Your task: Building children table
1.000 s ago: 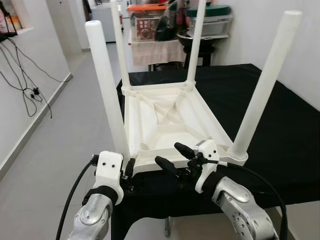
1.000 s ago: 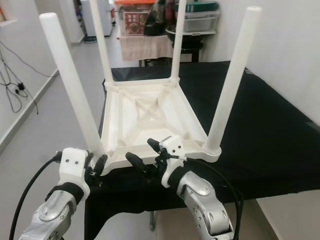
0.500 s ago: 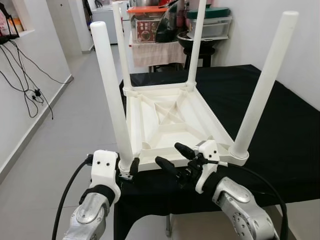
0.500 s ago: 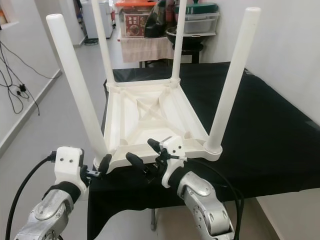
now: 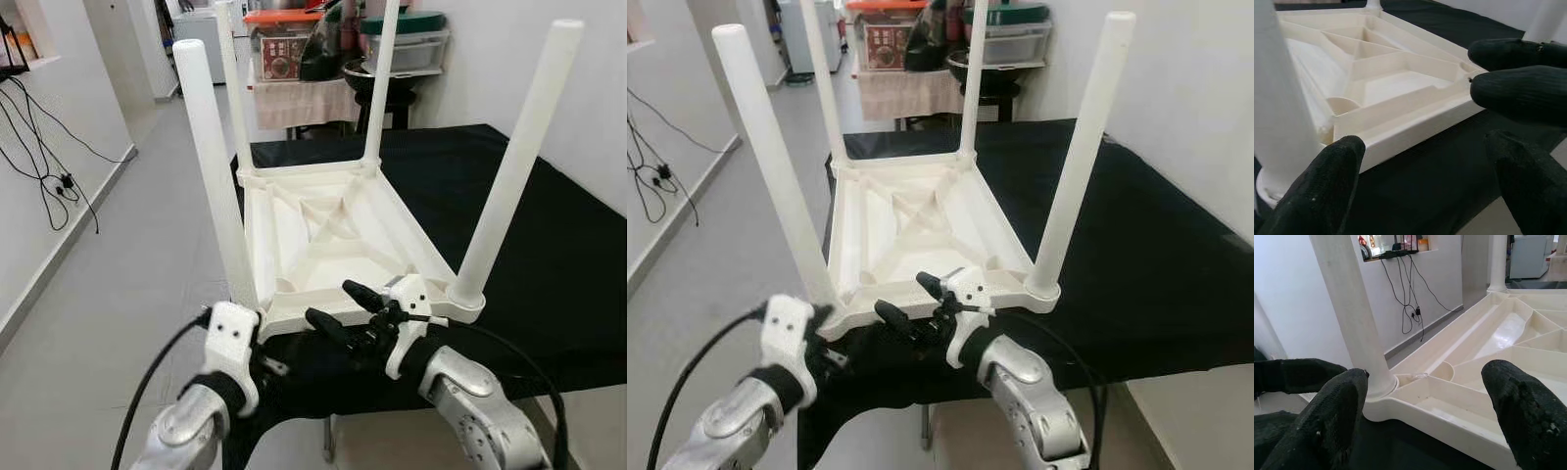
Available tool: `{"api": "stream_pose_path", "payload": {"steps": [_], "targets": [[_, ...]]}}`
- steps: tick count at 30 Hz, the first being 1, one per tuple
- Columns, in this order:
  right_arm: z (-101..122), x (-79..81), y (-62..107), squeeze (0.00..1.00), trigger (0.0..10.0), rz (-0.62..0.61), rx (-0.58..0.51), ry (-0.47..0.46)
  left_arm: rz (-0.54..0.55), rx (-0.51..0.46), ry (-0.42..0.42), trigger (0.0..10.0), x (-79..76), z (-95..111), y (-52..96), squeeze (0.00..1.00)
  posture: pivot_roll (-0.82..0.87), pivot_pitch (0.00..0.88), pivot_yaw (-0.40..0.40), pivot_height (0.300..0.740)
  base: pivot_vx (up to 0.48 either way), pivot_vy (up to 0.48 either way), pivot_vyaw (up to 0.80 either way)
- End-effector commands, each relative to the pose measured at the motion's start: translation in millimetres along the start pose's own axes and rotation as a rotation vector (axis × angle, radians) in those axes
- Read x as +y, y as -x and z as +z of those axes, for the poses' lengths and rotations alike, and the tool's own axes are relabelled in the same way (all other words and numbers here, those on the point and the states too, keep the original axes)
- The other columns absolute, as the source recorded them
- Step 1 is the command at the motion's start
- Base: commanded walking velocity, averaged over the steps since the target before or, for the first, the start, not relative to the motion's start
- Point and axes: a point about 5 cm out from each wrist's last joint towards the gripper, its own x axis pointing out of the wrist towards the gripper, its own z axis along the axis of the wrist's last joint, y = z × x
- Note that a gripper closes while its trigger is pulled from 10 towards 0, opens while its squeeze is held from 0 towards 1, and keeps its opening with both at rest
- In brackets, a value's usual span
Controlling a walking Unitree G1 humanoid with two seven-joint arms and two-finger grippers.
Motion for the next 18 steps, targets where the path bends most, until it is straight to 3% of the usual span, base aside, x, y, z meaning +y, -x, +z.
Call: {"api": "stream_pose_path", "payload": {"steps": [1,10,16,18], "targets": [[-1.2,-1.5,1.0,0.00,10.0,0.002,0.003,0.014,-0.006,0.023,0.008,10.0,2.8,-2.6,3.0,0.00,-0.08,0.000,-0.003,0.740,0.000,-0.480,0.00],[-3.9,2.2,1.9,0.00,10.0,0.015,0.014,0.034,-0.017,0.024,0.019,10.0,4.0,-3.4,1.7,0.00,-0.09,0.000,-0.001,0.740,0.000,-0.480,0.00],[-5.1,2.0,0.3,0.00,10.0,0.013,0.022,0.040,0.027,-0.001,0.033,10.0,12.2,-2.8,-1.8,0.00,-0.09,0.000,0.001,0.740,0.000,-0.475,0.00],[-5.3,2.0,0.4,0.00,10.0,0.010,0.023,0.043,0.077,-0.011,0.026,10.0,18.0,-1.7,-2.4,0.00,-0.09,0.000,0.003,0.740,0.000,0.000,0.00]]}}
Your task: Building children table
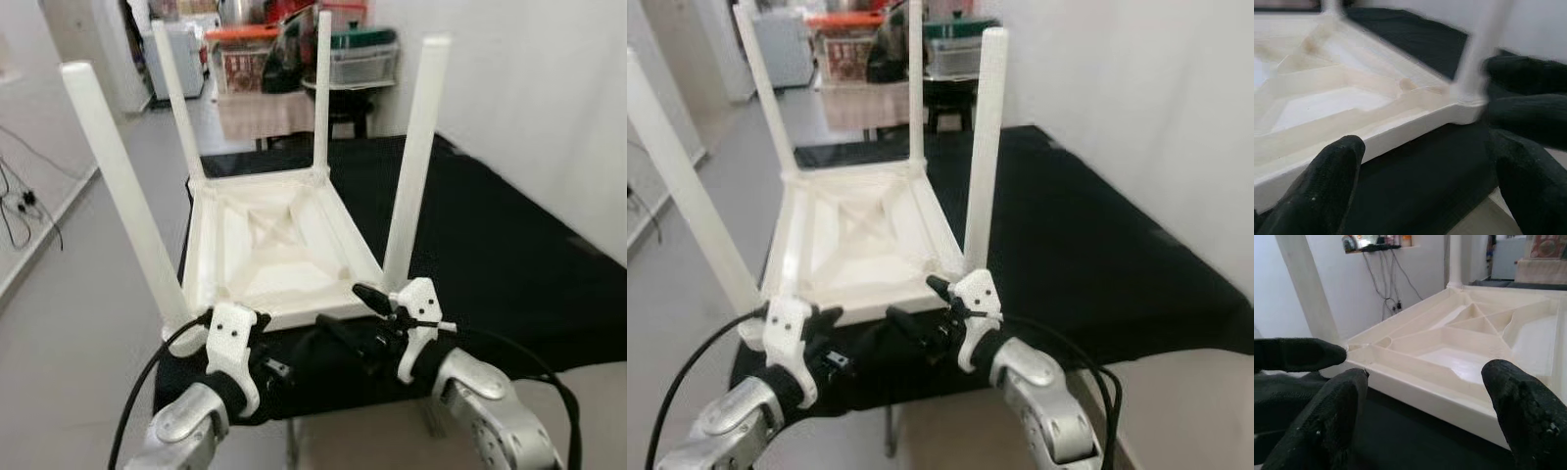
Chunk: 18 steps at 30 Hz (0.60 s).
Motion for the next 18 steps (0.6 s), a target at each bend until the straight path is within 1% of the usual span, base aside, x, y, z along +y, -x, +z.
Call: {"api": "stream_pose_path", "payload": {"steps": [1,3,4,5,7,10,12,14,17,18], "targets": [[-0.7,-1.5,1.3,0.00,10.0,-0.005,0.011,0.018,0.036,-0.002,-0.007,10.0,5.2,-0.2,-0.9,0.00,-0.09,0.000,0.003,0.740,0.000,0.000,0.00],[-0.6,-1.5,1.3,0.00,10.0,-0.003,0.012,0.028,0.088,0.009,-0.014,10.0,11.9,-1.8,-1.9,0.00,-0.09,0.000,0.001,0.740,0.000,0.000,0.00],[-0.6,-1.5,1.3,0.00,10.0,-0.003,0.012,0.028,0.088,0.009,-0.014,10.0,11.9,-1.8,-1.9,0.00,-0.09,0.000,0.001,0.740,0.000,0.000,0.00],[-0.5,-1.2,1.4,0.00,10.0,0.004,0.006,0.028,0.121,0.012,-0.012,10.0,16.6,-2.7,-1.6,0.00,-0.09,0.000,0.001,0.740,0.000,0.000,0.00],[-0.5,-1.0,1.6,0.00,10.0,0.008,0.002,0.022,0.133,0.010,-0.011,10.0,18.0,-2.6,-1.2,0.00,-0.09,0.000,0.001,0.740,0.000,0.000,0.00],[-2.0,1.3,2.0,0.00,10.0,0.029,0.013,0.040,0.178,0.008,-0.005,10.0,24.5,-3.4,1.0,0.00,-0.08,0.000,0.000,0.740,0.000,0.000,0.80],[-2.3,1.4,1.8,0.00,10.0,0.032,0.014,0.045,0.186,0.011,-0.002,10.0,26.0,-4.2,1.6,0.00,-0.08,0.000,-0.001,0.740,0.000,0.000,0.80],[-2.6,1.0,1.6,0.00,10.0,0.025,0.016,0.036,0.186,0.012,-0.002,10.0,26.1,-4.4,1.6,0.00,-0.08,0.000,-0.001,0.740,0.000,0.000,0.00],[-4.7,0.5,0.0,0.00,10.0,0.015,0.045,0.052,0.179,0.010,-0.003,10.0,25.7,-4.8,1.3,0.00,-0.09,0.000,0.001,0.740,0.000,0.000,0.00],[-5.1,2.1,0.6,0.00,10.0,0.034,0.047,0.062,0.165,0.009,-0.003,10.0,24.1,-4.8,0.8,0.00,-0.09,0.000,0.001,0.740,0.000,0.000,0.80]]}}
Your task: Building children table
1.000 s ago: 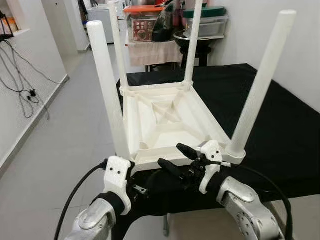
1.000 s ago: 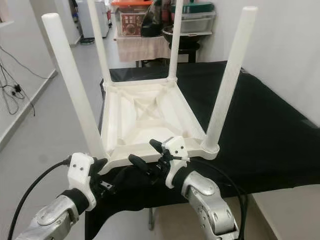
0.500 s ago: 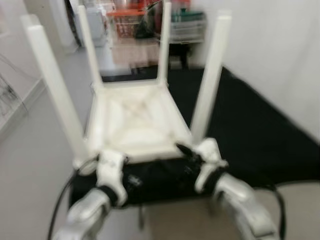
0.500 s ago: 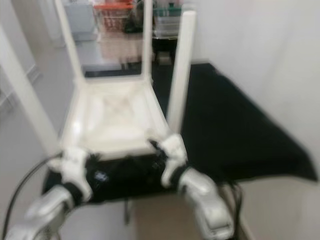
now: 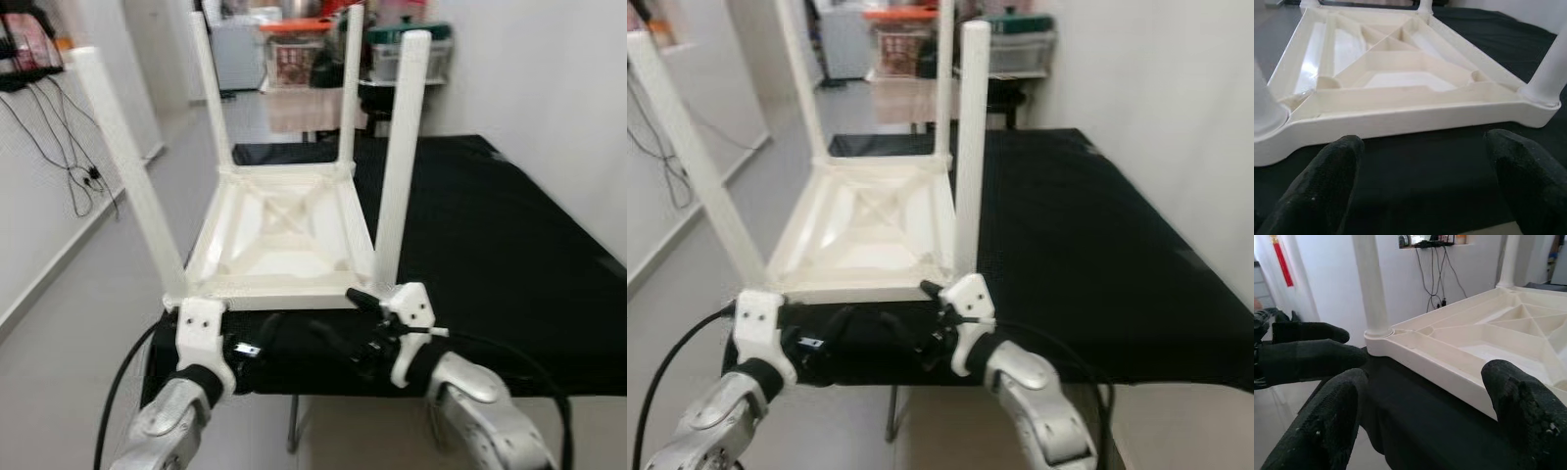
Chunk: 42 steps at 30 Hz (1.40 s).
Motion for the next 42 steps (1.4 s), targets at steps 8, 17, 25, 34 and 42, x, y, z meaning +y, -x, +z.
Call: {"api": "stream_pose_path", "payload": {"steps": [8,17,25,34,42], "targets": [[-0.2,2.7,0.0,0.00,10.0,0.016,-0.005,0.021,-0.038,0.000,-0.014,10.0,-4.5,-0.9,-1.1,0.00,-0.08,0.000,0.000,0.740,0.030,0.000,0.39],[0.1,3.9,0.0,0.00,10.0,0.018,-0.018,0.007,-0.051,0.003,-0.019,10.0,-6.8,-2.1,-0.5,0.00,-0.08,0.000,0.002,0.740,0.161,0.000,0.18],[2.3,6.5,1.7,0.00,10.0,0.040,-0.048,0.010,-0.051,-0.002,-0.018,10.0,-7.4,-1.5,-0.6,0.00,-0.08,0.000,0.000,0.740,0.000,0.000,0.40],[0.4,4.6,-0.3,0.00,10.0,0.024,-0.025,0.012,-0.067,-0.009,-0.047,10.0,-9.1,0.3,1.3,0.00,-0.08,0.000,0.001,0.740,0.000,0.000,0.00],[1.0,5.1,0.1,0.00,10.0,0.032,-0.029,0.009,-0.065,-0.011,-0.070,10.0,-8.9,0.7,1.8,0.00,-0.08,0.000,-0.002,0.740,0.000,0.000,0.00]]}}
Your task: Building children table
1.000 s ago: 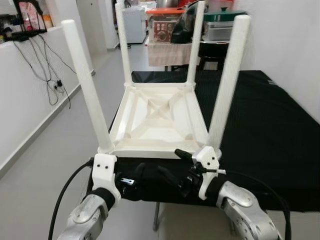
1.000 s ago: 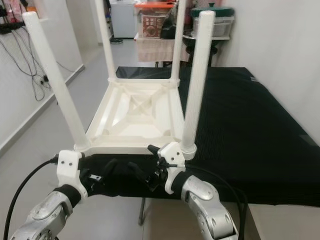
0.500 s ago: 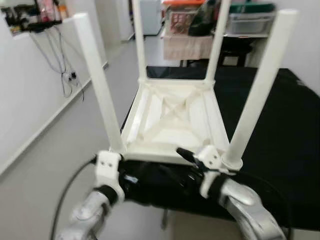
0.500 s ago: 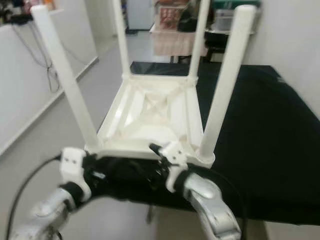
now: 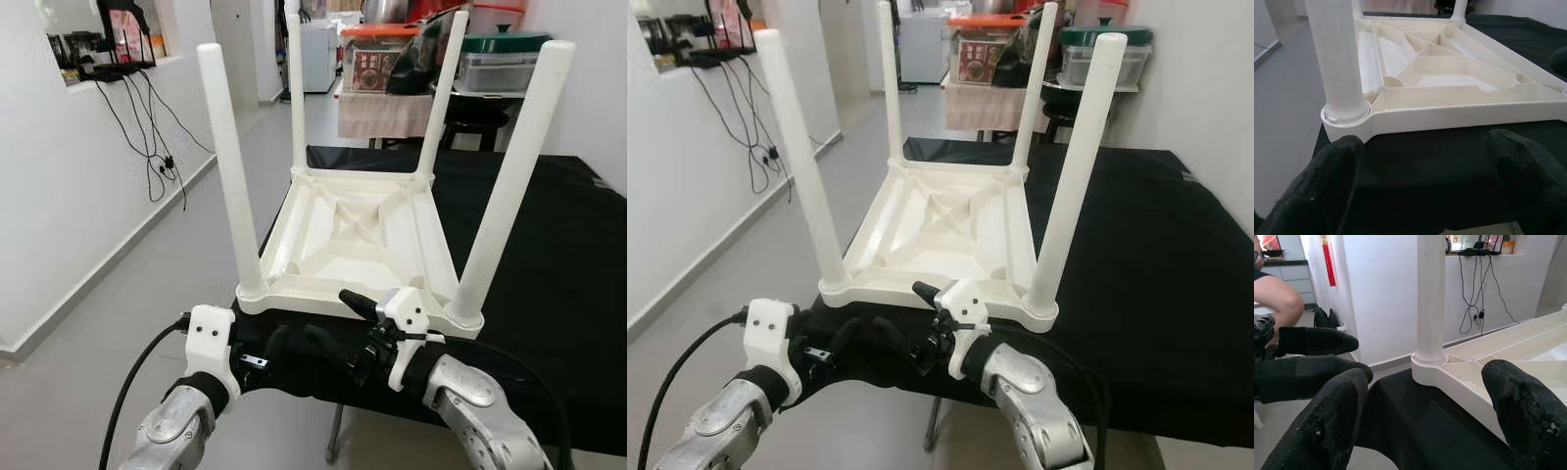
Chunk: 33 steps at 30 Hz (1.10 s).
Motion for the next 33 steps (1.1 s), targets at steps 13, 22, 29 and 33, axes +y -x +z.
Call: {"api": "stream_pose_path", "payload": {"steps": [13,22,29,33], "targets": [[0.6,0.2,-1.1,0.00,10.0,-0.008,-0.015,-0.043,-0.022,-0.004,-0.033,10.0,0.0,1.6,1.2,0.00,-0.08,0.000,0.002,0.740,0.143,0.000,-0.18],[0.3,0.5,-1.7,0.00,10.0,-0.002,-0.012,-0.030,-0.031,-0.010,-0.038,10.0,-1.3,2.4,1.0,0.00,-0.08,0.000,0.001,0.740,0.306,0.000,0.00],[3.0,2.3,0.7,0.00,10.0,0.037,-0.028,-0.013,-0.040,-0.014,-0.038,10.0,-2.8,2.9,1.4,0.00,-0.07,0.000,0.001,0.740,0.301,0.000,0.23],[1.9,0.3,-0.2,0.00,10.0,0.012,-0.023,-0.037,-0.113,-0.005,-0.063,10.0,-11.7,3.0,2.5,0.00,-0.07,0.000,0.001,0.740,0.000,0.000,0.00]]}}
